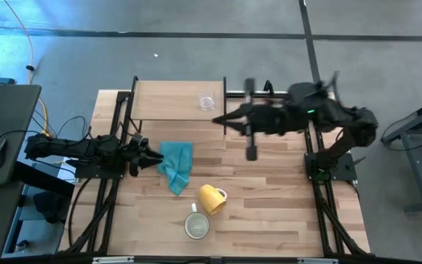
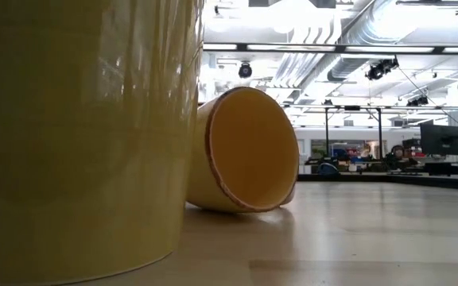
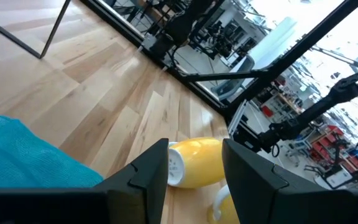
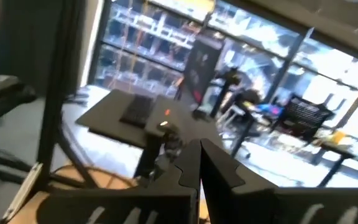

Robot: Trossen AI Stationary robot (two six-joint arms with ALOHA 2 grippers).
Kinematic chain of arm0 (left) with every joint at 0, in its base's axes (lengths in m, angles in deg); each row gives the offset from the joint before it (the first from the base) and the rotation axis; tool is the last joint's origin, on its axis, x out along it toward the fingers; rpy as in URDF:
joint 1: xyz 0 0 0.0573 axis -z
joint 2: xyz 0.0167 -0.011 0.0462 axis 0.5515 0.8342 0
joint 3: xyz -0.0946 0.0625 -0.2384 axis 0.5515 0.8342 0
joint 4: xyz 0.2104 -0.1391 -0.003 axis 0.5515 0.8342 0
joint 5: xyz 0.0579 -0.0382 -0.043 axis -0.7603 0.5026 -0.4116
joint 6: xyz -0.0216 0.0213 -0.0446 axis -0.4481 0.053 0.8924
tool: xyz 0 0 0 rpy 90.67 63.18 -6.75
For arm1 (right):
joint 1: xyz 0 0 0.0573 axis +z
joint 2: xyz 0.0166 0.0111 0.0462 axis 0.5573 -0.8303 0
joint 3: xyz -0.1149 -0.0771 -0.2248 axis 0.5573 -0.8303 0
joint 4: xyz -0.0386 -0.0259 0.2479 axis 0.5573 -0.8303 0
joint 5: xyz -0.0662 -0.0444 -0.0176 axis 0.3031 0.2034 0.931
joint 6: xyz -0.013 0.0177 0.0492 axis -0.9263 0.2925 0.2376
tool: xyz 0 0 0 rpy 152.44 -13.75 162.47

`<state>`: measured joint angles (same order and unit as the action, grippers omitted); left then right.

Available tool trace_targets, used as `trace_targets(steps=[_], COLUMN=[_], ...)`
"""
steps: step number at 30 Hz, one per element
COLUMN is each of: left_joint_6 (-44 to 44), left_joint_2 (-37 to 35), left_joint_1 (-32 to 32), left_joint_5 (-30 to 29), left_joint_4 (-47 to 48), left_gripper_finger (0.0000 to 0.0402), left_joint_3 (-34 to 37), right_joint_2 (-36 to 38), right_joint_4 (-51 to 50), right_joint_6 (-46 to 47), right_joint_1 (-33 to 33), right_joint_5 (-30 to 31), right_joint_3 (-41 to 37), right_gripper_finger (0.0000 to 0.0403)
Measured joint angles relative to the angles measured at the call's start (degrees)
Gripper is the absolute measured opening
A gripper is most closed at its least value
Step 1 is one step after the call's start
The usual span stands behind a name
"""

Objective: Stack small to large cups/mugs on shelf
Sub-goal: Put the yellow mug on the shelf

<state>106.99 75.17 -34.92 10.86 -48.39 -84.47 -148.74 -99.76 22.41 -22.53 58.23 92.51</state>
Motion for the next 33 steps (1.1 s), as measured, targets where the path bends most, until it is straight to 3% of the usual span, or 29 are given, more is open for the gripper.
trace_targets(steps=[4, 9, 17, 28, 33], left_joint_6=[0.0, 0.3, 1.6, 2.0, 2.4], left_joint_2=[0.0, 0.0, 0.0, 0.0, 0.0], left_joint_1=[0.0, 0.0, 0.0, 0.0, 0.0], left_joint_5=[0.0, -0.1, -2.5, -6.6, -7.0], left_joint_4=[0.0, -0.2, -0.3, -3.7, -5.6], left_gripper_finger=[0.0138, 0.0138, 0.0138, 0.0138, 0.0138], left_joint_3=[0.0, 0.0, 0.0, 0.0, 0.0], right_joint_2=[5.1, 11.4, 18.9, 27.0, 30.7], right_joint_4=[-1.6, -7.4, -22.3, -27.2, -29.0], right_joint_6=[-2.3, -3.8, 1.8, 1.0, 0.7], right_joint_1=[1.9, 3.5, 3.7, 3.7, 3.7], right_joint_5=[2.8, 11.8, 19.9, 20.6, 17.0], right_joint_3=[0.0, 0.0, 0.0, 0.0, 0.0], right_gripper_finger=[0.0, 0.0, 0.0, 0.0, 0.0])
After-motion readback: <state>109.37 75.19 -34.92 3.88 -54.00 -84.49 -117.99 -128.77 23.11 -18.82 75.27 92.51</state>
